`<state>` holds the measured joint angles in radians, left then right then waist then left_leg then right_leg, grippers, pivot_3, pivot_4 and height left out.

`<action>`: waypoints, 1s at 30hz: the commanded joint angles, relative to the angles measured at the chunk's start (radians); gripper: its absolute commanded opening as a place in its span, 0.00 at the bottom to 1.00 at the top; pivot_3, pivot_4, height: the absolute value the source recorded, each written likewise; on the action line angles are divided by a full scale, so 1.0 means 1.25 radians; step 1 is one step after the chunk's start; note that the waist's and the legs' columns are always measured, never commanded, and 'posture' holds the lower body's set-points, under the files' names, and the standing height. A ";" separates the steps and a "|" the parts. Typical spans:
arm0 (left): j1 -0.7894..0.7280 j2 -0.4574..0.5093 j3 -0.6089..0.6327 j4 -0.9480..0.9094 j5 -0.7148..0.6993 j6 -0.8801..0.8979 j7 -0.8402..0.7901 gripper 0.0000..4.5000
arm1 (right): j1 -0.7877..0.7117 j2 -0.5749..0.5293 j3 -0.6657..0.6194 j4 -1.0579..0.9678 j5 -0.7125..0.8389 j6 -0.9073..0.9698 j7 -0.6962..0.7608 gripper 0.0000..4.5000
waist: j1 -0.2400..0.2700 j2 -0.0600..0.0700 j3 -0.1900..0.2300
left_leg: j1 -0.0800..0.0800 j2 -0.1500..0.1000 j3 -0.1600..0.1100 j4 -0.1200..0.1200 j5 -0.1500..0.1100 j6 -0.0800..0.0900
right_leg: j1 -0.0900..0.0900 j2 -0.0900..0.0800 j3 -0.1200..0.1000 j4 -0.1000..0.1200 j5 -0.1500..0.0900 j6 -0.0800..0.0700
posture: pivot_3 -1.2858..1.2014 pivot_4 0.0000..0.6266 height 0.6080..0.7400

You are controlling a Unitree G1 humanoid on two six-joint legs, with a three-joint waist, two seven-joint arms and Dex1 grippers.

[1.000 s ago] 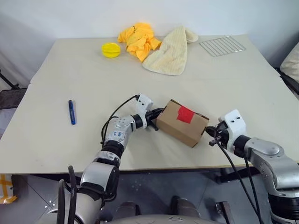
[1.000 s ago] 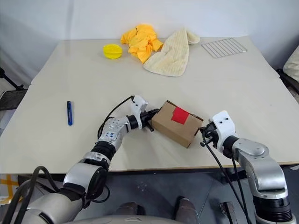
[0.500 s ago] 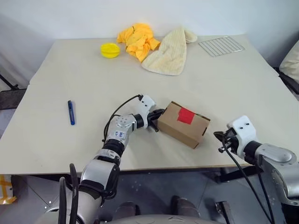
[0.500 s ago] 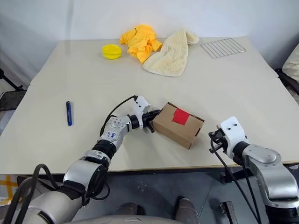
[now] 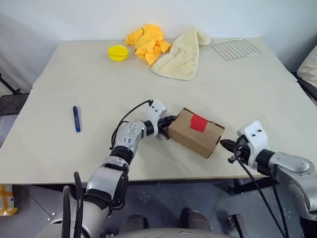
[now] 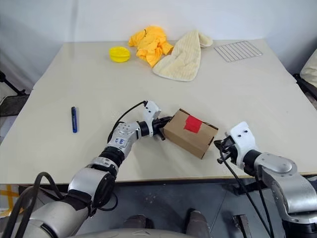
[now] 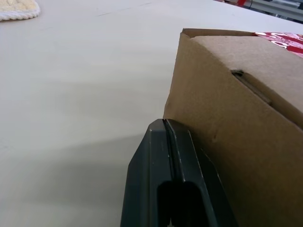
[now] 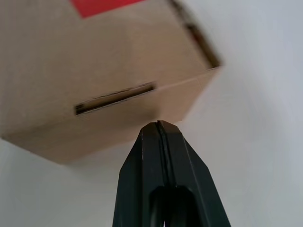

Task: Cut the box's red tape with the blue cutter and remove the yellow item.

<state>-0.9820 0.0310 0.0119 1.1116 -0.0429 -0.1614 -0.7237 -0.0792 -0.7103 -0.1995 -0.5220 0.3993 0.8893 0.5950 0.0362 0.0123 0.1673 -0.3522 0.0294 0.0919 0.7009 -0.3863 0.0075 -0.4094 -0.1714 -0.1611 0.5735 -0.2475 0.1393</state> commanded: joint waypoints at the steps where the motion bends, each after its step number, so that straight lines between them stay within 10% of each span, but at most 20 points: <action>1: -0.008 -0.033 -0.017 0.021 0.006 0.000 -0.020 0.00 | 0.000 -0.008 -0.006 -0.045 0.022 0.010 0.002 0.01 | 0.001 0.000 0.000 | 0.000 0.000 0.000 0.000 0.000 0.000 | 0.000 0.000 0.000 0.000 0.000 0.000 | 0.52 0.24 1.00; 27: 0.006 0.120 0.040 0.007 -0.004 -0.128 0.092 0.00 | -0.015 -0.111 -0.153 0.186 -0.009 -0.156 0.048 0.01 | -0.032 -0.002 0.001 | 0.001 0.001 0.001 -0.001 0.000 0.000 | -0.001 0.000 0.001 0.002 0.001 -0.001 | 0.52 0.24 1.00; 30: 0.020 0.148 0.052 -0.035 -0.002 -0.096 0.154 0.14 | -0.063 -0.123 -0.155 0.208 0.029 -0.146 0.089 0.09 | -0.030 -0.004 0.002 | 0.001 0.001 0.001 -0.001 0.000 0.000 | -0.002 0.000 0.001 0.002 0.001 -0.001 | 0.52 0.24 1.00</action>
<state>-0.9631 0.2013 0.0583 1.1279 -0.0355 -0.2794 -0.5659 -0.1371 -0.8457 -0.3612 -0.2583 0.3993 0.7185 0.6765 -0.0007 0.0075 0.1698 -0.3517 0.0302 0.0928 0.7002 -0.3858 0.0076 -0.4114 -0.1713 -0.1600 0.5753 -0.2466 0.1382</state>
